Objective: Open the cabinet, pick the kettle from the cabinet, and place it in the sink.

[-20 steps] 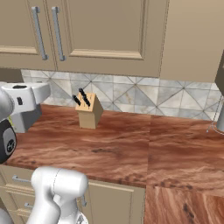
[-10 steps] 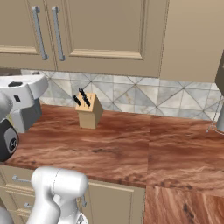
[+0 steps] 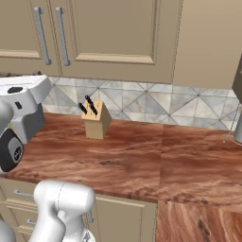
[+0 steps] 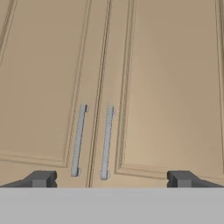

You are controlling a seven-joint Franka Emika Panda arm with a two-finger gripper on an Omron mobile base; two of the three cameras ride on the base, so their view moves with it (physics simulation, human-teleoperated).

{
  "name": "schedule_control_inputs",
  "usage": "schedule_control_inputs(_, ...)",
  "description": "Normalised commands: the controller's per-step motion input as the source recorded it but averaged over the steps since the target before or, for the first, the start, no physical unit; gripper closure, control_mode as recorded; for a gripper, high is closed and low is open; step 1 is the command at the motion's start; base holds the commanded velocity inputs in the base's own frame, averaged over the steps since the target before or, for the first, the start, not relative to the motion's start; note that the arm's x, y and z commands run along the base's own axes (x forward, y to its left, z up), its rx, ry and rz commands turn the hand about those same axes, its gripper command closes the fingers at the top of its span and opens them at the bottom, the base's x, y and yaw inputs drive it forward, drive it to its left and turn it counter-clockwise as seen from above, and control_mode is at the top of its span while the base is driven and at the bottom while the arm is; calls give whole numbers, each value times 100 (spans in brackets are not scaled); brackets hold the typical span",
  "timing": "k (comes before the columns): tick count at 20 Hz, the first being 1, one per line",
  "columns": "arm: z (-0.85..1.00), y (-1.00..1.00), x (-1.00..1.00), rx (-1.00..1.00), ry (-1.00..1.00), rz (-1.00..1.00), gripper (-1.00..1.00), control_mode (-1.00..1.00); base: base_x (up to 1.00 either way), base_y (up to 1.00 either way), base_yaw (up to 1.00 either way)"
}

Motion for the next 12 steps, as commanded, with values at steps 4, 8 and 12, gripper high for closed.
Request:
schedule_control_inputs(4,0,0,22,0,-10,0,-100,-100,0,0,0)
schedule_control_inputs(8,0,0,30,0,-7,0,-100,-100,0,0,0)
schedule_control_inputs(12,0,5,31,0,-6,0,-100,-100,0,0,0)
